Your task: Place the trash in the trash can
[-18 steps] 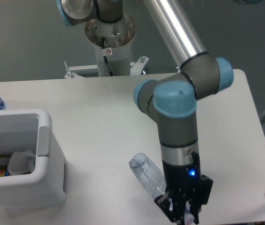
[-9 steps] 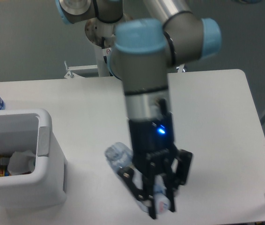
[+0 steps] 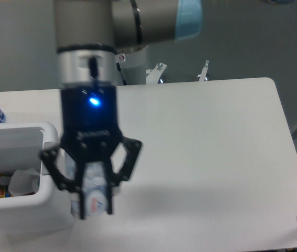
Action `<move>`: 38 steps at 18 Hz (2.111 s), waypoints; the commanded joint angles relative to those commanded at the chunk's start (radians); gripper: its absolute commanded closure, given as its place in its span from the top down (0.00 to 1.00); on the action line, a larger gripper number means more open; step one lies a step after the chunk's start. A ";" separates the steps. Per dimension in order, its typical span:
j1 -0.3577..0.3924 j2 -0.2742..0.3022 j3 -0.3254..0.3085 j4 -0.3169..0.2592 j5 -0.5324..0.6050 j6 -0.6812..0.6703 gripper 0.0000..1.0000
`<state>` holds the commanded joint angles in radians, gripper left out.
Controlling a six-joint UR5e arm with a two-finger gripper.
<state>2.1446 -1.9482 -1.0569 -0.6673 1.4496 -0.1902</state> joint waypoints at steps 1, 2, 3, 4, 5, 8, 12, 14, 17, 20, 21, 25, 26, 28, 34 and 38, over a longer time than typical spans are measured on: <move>-0.017 0.000 -0.005 0.000 0.000 0.000 0.14; -0.038 -0.002 -0.006 0.000 -0.002 0.000 0.14; -0.061 -0.005 -0.011 0.000 -0.002 0.003 0.14; -0.081 -0.009 -0.020 0.000 0.000 0.008 0.14; -0.094 -0.012 -0.023 0.000 -0.003 0.009 0.14; -0.150 -0.034 -0.029 0.000 -0.002 0.014 0.14; -0.164 -0.054 -0.058 0.002 -0.002 0.041 0.22; -0.167 -0.051 -0.083 0.002 -0.002 0.075 0.44; -0.170 -0.046 -0.094 0.002 0.000 0.124 1.00; -0.170 -0.029 -0.094 0.000 0.006 0.129 1.00; -0.170 -0.020 -0.095 0.000 0.006 0.127 1.00; -0.115 0.018 -0.138 -0.008 0.122 0.136 1.00; -0.094 0.034 -0.153 -0.012 0.182 0.137 1.00; -0.046 0.048 -0.181 -0.015 0.294 0.170 1.00; 0.107 0.058 -0.248 -0.092 0.448 0.555 1.00; 0.199 0.090 -0.258 -0.259 0.434 0.823 1.00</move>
<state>2.3438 -1.8577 -1.3146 -0.9261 1.8838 0.6330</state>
